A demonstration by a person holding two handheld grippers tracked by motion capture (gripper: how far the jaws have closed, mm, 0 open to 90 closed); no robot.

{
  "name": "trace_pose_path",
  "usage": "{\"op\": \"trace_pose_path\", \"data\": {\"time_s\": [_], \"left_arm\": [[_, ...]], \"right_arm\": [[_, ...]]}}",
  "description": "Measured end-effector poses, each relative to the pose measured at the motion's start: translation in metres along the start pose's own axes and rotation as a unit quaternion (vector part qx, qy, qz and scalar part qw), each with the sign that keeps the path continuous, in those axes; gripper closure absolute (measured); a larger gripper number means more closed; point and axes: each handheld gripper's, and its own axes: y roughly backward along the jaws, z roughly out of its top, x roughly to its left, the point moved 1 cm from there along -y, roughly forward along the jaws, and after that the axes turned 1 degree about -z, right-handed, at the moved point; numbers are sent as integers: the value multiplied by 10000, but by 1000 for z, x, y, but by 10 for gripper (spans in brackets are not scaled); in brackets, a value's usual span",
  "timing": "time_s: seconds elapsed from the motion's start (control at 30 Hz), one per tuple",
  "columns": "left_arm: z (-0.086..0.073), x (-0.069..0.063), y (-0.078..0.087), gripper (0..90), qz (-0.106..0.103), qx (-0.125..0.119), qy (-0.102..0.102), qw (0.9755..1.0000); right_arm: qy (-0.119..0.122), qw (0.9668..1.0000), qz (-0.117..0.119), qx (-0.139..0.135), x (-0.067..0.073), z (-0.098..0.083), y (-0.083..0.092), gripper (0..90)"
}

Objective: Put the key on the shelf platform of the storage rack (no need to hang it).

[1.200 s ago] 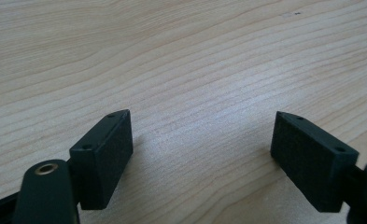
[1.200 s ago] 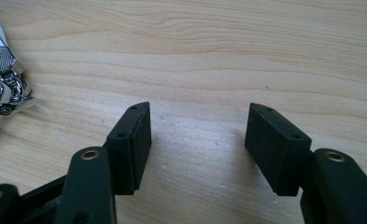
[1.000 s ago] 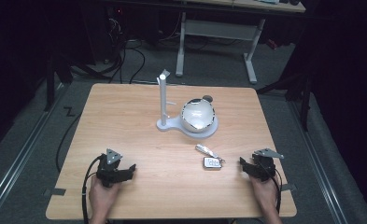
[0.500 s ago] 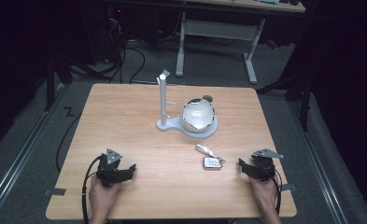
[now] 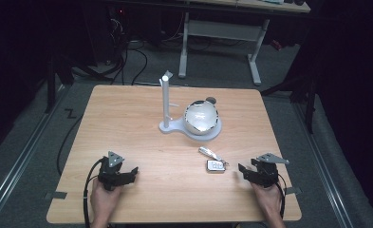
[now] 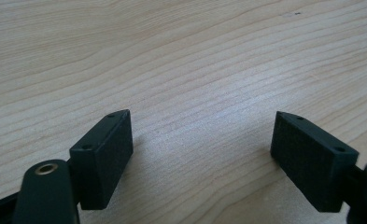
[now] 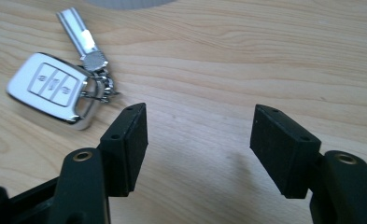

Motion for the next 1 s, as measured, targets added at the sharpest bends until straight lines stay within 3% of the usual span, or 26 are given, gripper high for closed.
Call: {"op": "trace_pose_path", "data": {"time_s": [0.3, 0.57, 0.83, 1.0], "left_arm": [[0, 0, 0, 213, 15, -6, 22, 10000], [0, 0, 0, 213, 24, -8, 36, 10000], [0, 0, 0, 213, 25, -9, 35, 10000], [0, 0, 0, 213, 24, -10, 33, 10000]], "right_arm": [[147, 9990, 402, -108, 18, 7, 1, 351], [537, 9957, 744, -103, 42, 16, -7, 338], [694, 9920, 1052, -93, 54, 23, -14, 270], [729, 9911, 1114, 11, 58, 26, -21, 234]]}}
